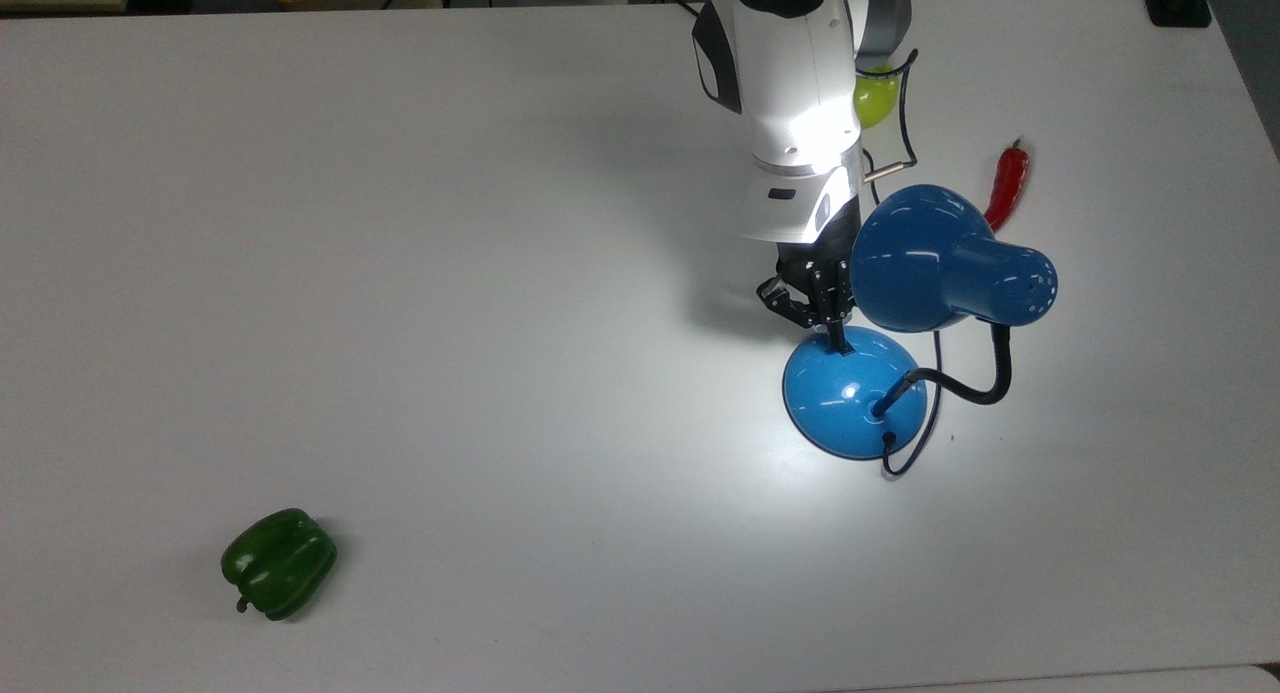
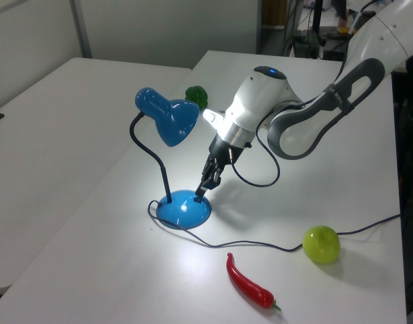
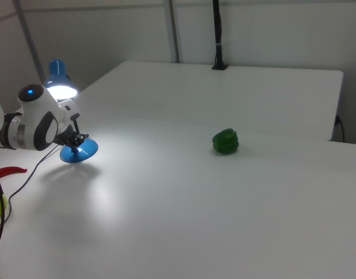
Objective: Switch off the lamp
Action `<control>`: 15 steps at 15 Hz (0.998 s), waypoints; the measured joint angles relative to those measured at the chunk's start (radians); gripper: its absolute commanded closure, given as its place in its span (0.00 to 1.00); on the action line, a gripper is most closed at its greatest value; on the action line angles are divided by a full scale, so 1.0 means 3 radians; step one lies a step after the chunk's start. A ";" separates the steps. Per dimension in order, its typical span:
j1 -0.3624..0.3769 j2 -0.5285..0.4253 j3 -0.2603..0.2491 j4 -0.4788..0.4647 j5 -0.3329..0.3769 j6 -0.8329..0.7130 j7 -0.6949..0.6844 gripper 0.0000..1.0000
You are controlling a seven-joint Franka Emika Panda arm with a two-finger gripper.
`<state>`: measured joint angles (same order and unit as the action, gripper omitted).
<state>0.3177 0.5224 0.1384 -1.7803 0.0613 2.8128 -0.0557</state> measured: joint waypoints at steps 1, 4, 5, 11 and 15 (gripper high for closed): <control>0.0000 0.0016 0.0000 0.0003 -0.0002 0.0026 0.0000 1.00; 0.0001 0.0039 0.0002 0.0018 -0.0009 0.0033 0.0000 1.00; 0.0003 0.0040 0.0003 0.0019 -0.0016 0.0033 0.0000 1.00; 0.0012 0.0041 0.0013 0.0020 -0.0039 0.0033 0.0000 1.00; 0.0017 0.0045 0.0015 0.0008 -0.0269 0.0034 -0.0001 1.00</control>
<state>0.3230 0.5358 0.1429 -1.7778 -0.0194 2.8230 -0.0560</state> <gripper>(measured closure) 0.991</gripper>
